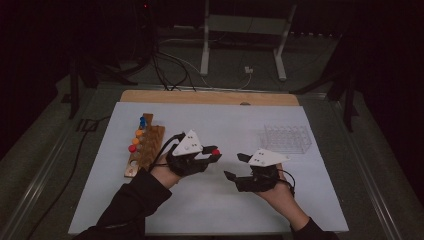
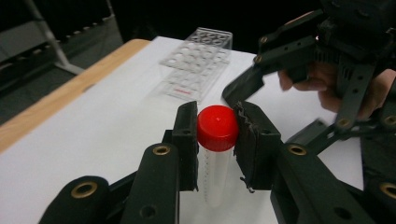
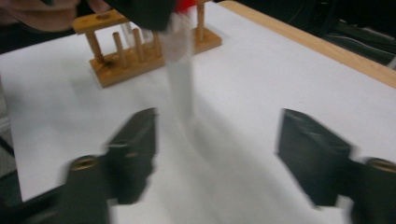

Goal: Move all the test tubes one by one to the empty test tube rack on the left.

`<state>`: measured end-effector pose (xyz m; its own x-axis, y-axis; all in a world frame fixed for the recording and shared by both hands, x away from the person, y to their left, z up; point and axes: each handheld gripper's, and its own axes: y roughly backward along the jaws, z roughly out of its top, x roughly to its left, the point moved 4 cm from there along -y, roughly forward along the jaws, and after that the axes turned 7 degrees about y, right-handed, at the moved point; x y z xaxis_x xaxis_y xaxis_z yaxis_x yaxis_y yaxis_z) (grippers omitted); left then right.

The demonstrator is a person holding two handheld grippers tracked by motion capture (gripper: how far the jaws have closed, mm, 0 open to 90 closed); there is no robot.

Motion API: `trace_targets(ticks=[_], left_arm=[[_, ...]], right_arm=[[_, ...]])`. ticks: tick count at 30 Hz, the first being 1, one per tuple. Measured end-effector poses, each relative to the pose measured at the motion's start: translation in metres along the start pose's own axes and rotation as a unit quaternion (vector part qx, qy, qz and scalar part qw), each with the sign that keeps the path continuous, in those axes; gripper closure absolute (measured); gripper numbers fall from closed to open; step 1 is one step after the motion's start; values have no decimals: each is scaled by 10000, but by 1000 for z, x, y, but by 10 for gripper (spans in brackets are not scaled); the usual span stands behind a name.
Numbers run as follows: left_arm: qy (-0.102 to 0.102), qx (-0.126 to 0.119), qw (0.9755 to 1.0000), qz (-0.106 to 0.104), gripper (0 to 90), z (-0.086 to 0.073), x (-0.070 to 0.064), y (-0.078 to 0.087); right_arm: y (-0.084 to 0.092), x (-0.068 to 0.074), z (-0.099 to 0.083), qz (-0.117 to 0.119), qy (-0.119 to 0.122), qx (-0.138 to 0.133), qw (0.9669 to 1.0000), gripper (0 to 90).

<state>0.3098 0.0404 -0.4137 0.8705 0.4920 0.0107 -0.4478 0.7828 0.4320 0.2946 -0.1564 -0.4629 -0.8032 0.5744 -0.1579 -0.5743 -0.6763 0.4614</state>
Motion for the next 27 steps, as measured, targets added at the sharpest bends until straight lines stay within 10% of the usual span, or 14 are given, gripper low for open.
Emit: trace_targets(ticks=[6, 27], left_arm=[[57, -33, 9996, 292, 718, 0, 12, 29], [349, -165, 9899, 1365, 719, -22, 49, 134]], right_arm=[[2, -10, -3, -46, -217, -9, 9998, 12], [7, -16, -4, 27, -355, -116, 9993, 0]])
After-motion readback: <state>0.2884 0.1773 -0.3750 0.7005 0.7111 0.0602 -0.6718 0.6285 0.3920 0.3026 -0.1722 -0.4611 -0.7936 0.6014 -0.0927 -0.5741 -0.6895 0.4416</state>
